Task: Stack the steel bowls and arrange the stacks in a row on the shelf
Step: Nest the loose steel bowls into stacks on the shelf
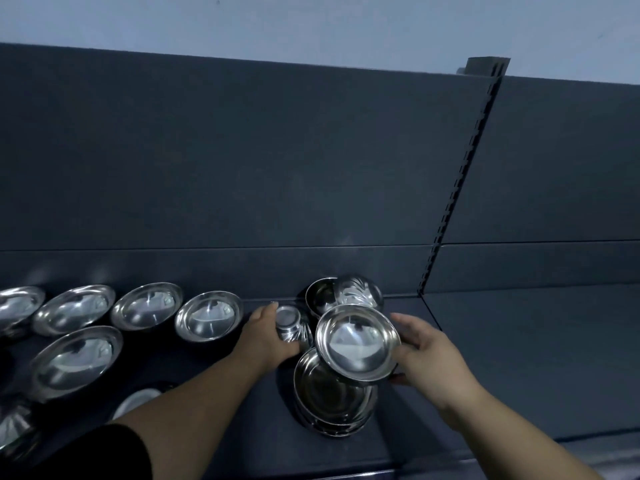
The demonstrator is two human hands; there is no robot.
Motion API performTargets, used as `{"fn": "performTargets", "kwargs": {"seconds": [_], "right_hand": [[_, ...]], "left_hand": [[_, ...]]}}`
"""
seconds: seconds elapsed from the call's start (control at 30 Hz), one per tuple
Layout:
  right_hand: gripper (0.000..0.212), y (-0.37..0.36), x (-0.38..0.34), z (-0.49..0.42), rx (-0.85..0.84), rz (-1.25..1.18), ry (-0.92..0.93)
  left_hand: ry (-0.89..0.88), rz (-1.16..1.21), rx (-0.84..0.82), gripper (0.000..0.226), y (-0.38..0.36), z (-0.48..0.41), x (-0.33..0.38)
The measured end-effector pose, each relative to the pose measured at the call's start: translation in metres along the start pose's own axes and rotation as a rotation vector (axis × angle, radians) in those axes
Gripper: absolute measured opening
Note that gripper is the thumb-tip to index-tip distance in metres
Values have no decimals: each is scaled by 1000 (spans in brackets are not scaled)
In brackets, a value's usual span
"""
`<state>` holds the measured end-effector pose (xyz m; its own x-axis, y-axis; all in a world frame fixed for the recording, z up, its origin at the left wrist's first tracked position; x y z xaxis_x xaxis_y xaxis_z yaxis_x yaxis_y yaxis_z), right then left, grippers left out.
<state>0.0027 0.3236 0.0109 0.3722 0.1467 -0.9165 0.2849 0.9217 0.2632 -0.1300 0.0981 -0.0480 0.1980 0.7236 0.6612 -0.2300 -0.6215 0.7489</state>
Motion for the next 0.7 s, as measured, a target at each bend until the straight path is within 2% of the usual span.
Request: {"fn": "performTargets", "kwargs": {"seconds": [0.23, 0.53, 0.7], "right_hand": [[40, -5, 1, 2, -4, 10, -8], [41, -5, -2, 6, -7, -2, -38], [35, -4, -6, 13, 0, 3, -29]], "left_hand": [[11, -49, -45, 128, -12, -12, -16], [-12, -41, 71, 111, -5, -6, -16], [5, 28, 92, 116, 9, 1, -4]]}}
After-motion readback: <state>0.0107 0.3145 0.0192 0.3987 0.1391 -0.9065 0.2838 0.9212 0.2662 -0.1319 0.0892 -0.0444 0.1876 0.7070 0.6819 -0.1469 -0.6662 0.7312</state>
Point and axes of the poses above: each hand's wrist, its own z-axis away from the middle knuckle, its own y-axis out of the back of the hand, x = y × z, the point moved 6 cm from there along -z, towards the middle knuckle, and after that the axes turned 8 degrees about -y, right-handed, at the moved point
